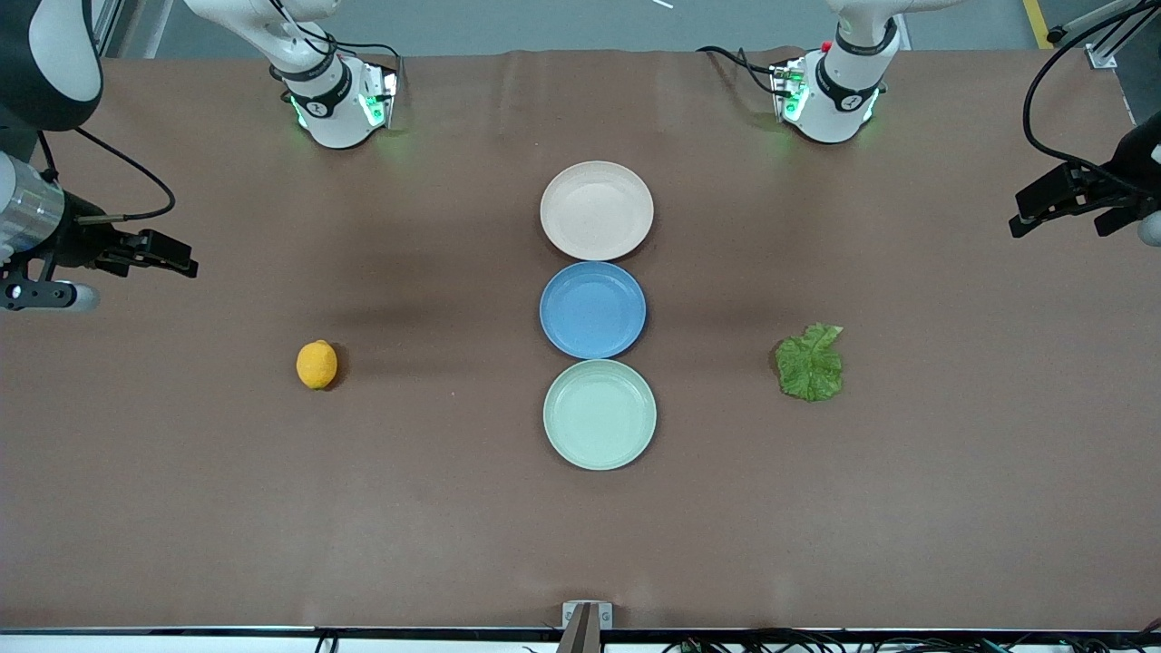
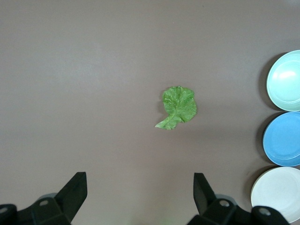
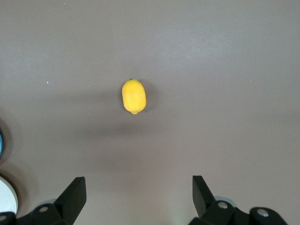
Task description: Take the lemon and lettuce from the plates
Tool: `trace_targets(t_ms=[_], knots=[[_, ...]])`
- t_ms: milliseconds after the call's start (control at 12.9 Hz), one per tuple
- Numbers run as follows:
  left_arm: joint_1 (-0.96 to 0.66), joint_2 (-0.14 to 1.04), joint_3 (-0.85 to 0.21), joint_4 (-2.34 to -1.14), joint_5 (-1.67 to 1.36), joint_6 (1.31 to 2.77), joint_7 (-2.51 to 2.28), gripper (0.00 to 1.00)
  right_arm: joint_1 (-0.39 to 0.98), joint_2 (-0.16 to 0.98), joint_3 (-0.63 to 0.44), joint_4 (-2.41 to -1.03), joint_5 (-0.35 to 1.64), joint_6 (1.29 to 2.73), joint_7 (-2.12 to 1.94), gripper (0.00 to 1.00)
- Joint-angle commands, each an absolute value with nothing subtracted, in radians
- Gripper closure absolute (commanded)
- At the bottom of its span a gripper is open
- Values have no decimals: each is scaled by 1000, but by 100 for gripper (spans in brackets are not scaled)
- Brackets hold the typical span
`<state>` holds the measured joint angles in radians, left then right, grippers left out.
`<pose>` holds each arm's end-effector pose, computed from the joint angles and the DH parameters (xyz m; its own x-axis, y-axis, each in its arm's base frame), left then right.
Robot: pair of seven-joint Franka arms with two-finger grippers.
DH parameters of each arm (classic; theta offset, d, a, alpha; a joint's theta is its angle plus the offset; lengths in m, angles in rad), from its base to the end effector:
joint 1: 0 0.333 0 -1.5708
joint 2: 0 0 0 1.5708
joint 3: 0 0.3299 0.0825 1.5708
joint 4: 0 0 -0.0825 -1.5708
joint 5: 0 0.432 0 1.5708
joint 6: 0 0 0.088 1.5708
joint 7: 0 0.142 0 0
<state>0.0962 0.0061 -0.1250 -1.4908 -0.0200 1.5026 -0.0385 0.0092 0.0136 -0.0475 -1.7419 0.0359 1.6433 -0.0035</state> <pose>0.5977 -0.0199 0.6351 1.0000 0.0083 0.0050 0.0082 -0.9997 0.0209 0.5981 -0.0179 0.5126 0.9930 -0.0372 -0.1119 -0.0414 -0.9985 -0.0350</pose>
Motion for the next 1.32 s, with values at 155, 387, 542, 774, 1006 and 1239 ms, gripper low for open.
trace_targets(t_ms=[155,387,542,774,1006,1239], knots=[[104,15,-127,-1466,-35,1493,-31,0,8,-44,-40,-1786,23,1658,-12,0],[104,15,-127,-1466,-35,1494,-31,0,3,-55,-43,-1787,35,1649,-12,0],[103,15,-127,-1466,-35,1494,-31,0,-2,-67,-46,-1787,35,1643,-12,0],[101,15,-127,-1466,-37,1494,-31,0,-2,-89,-46,-1786,35,1626,-12,0],[101,15,-127,-1466,-37,1494,-31,0,6,-97,-43,-1786,35,1620,-12,0],[101,15,-127,-1466,-37,1494,-31,0,8,-103,-41,-1786,35,1626,-12,0]])
